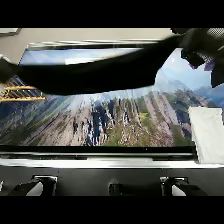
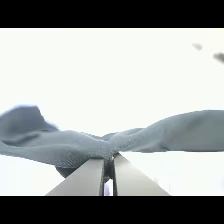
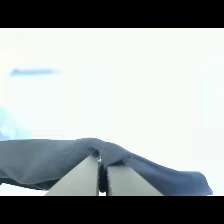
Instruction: Fold the clothes and pants, and hang the long-sleeved shirts on hangers.
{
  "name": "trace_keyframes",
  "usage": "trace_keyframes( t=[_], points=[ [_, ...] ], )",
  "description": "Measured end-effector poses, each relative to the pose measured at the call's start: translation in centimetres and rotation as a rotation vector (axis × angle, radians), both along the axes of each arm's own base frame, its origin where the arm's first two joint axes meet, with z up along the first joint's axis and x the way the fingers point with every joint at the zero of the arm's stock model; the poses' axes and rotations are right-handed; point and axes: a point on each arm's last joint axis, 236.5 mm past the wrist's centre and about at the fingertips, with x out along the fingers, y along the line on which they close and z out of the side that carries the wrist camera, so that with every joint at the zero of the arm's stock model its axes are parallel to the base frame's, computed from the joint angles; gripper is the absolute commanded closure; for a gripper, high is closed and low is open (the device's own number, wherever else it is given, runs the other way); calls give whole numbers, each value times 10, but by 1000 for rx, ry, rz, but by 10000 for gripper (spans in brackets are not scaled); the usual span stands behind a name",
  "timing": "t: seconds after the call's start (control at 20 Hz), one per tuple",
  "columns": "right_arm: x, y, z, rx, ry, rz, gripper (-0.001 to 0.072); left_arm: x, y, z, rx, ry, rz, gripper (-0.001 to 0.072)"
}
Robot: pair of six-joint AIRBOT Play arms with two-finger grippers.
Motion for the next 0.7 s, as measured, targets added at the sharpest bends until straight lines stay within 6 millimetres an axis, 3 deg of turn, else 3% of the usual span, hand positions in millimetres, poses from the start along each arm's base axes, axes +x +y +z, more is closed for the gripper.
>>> trace_keyframes(
  t=[0.15, 0.25, 0.35, 0.5, 0.6, 0.7],
  points=[
    [-75, -1, 92, -43, -197, -33, 683, -46, 6, 86, 74, -167, 48, 692],
    [-132, -8, 134, -56, -304, -90, 683, -86, 13, 130, 102, -266, 115, 692],
    [-183, -22, 161, -57, -381, -174, 683, -125, 20, 158, 106, -339, 182, 692],
    [-237, -41, 182, -24, -450, -280, 682, -168, 28, 174, 113, -382, 251, 692],
    [-246, -49, 177, -12, -420, -322, 682, -180, 35, 166, 128, -349, 283, 692],
    [-239, -55, 162, -2, -348, -342, 682, -180, 43, 152, 143, -291, 312, 692]
  ],
)
